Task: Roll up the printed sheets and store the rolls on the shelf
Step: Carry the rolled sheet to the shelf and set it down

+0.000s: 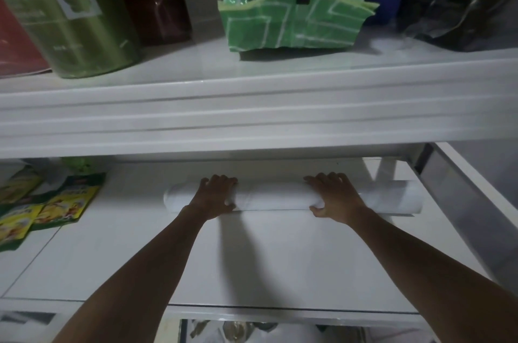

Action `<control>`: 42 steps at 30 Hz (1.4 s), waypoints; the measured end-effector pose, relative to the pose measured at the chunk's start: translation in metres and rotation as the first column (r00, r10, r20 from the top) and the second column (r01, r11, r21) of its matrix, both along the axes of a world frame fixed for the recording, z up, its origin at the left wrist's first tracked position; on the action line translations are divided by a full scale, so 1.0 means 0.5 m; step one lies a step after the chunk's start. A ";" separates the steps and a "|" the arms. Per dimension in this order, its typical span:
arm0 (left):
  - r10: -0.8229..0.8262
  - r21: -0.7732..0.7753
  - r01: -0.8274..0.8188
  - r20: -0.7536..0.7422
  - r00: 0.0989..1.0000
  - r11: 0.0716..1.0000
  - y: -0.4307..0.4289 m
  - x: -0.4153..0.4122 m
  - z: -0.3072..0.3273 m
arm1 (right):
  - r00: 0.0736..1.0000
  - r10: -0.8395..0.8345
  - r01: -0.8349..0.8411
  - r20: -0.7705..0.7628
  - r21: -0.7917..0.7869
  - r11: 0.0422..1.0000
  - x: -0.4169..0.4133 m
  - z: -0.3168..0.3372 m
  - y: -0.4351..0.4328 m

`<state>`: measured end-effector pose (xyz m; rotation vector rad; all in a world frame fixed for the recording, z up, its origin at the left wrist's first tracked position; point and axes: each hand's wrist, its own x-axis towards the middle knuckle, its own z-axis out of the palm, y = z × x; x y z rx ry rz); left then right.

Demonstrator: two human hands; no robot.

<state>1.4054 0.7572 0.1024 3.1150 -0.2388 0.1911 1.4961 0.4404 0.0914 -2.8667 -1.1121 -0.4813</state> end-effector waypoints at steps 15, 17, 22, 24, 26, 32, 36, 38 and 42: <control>0.027 -0.036 -0.037 -0.242 0.970 0.999 -0.013 -0.030 0.029 | 1.000 0.023 -0.023 0.002 0.022 1.000 -0.051 0.007 -0.003; 0.022 -0.055 -0.037 -0.253 0.967 0.998 -0.011 -0.044 0.028 | 0.999 0.024 -0.024 0.033 -0.003 1.000 -0.060 0.002 -0.007; -0.002 -0.084 -0.007 -0.114 0.994 0.996 -0.007 -0.076 0.023 | 0.995 -0.063 0.062 0.078 0.005 0.998 -0.101 -0.002 0.002; -0.021 -0.078 0.018 -0.041 0.999 0.997 -0.002 -0.081 0.013 | 0.991 -0.090 0.088 0.097 0.027 0.996 -0.117 -0.006 0.007; -0.034 -0.094 0.035 0.008 0.999 0.995 -0.001 -0.084 0.006 | 0.987 -0.113 0.108 0.112 0.055 0.993 -0.127 -0.009 0.007; -0.044 0.004 0.044 0.044 0.998 0.999 -0.014 -0.077 0.021 | 0.989 -0.117 0.112 0.095 0.062 0.992 -0.135 -0.009 -0.006; -0.057 0.096 0.046 0.109 0.992 0.994 -0.014 -0.075 0.013 | 0.982 -0.153 0.150 0.109 0.034 0.988 -0.130 -0.002 -0.008; -0.047 0.078 0.036 0.133 0.990 0.996 -0.022 -0.079 0.013 | 0.980 -0.172 0.171 0.105 0.017 0.985 -0.128 0.004 -0.004; -0.034 0.050 0.030 0.088 0.996 0.998 -0.025 -0.086 0.004 | 0.977 -0.192 0.192 0.095 0.002 0.981 -0.134 0.009 0.009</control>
